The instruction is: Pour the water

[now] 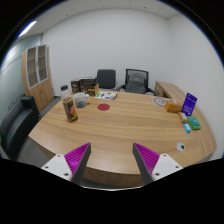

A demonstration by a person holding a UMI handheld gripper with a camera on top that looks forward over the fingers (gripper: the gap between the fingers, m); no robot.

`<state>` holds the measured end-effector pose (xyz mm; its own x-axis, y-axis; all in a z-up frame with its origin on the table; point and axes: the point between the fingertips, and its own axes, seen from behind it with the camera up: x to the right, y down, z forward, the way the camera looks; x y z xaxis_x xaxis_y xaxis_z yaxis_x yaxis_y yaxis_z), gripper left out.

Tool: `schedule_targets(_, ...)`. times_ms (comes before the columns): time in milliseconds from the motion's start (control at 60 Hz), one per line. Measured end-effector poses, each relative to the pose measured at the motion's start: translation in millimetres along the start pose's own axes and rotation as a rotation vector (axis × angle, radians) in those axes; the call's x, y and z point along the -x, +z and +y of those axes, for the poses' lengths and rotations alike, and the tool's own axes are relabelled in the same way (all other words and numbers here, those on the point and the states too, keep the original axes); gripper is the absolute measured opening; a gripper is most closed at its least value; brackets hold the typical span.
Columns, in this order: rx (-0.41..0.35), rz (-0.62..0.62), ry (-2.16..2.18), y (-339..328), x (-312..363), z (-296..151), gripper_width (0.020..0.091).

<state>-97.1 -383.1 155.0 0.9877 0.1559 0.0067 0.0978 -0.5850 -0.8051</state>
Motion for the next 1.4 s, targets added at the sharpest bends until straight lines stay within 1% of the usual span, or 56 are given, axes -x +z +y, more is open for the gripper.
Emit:
schedule_targets(183,-0.017,-0.039,-0.010,40.0,110.2,-12.7,0.0859)
schedule_targets(267,-0.049,-0.046,0.000,69.9,161.2,-29.8,0.0860)
schedule_targets(417,-0.112,-0.007,0.013,140.0,230.3,-67.9,0.0861)
schedule_targets(533,-0.166,0.023,0.013,195.2,256.2,-99.6,0.0860)
schedule_targets(633,-0.204,0.068,0.013,241.1,258.3,-121.1,0.0857)
schedule_targets(683,-0.208,0.088,0.017,258.9,257.4,-128.1,0.0856)
schedule_targets(733,-0.227,0.096,0.021,274.4,256.9,-136.3,0.0817)
schedule_targets(767,-0.231,0.107,0.023,284.5,254.3,-138.6,0.0762)
schedule_targets(800,-0.230,0.120,0.028,293.5,251.1,-139.1,0.0682)
schedule_targets(817,-0.230,0.122,0.030,297.3,250.7,-139.1,0.0626)
schedule_targets(833,-0.234,0.121,0.031,301.4,251.3,-140.4,0.0555)
schedule_targets(850,-0.238,0.121,0.033,303.2,250.3,-141.9,0.0511)
schedule_targets(883,-0.261,0.126,0.041,305.3,248.2,-145.3,0.0504)
schedule_targets(933,-0.272,0.127,0.043,307.0,247.2,-147.4,0.0460)
schedule_targets(1017,-0.269,0.140,0.047,308.0,245.0,-147.9,0.0390)
schedule_targets(1083,-0.253,0.142,0.027,307.1,244.8,-149.3,0.0391)
schedule_targets(1150,-0.244,0.170,-0.002,302.6,235.5,-158.8,0.0390)
schedule_targets(1233,-0.252,0.215,-0.033,290.7,216.3,-177.8,0.0390)
schedule_targets(1317,-0.259,0.296,-0.126,278.3,186.1,-203.7,0.0391)
schedule_targets(1400,-0.245,0.420,-0.279,276.0,147.6,-232.4,0.0390)
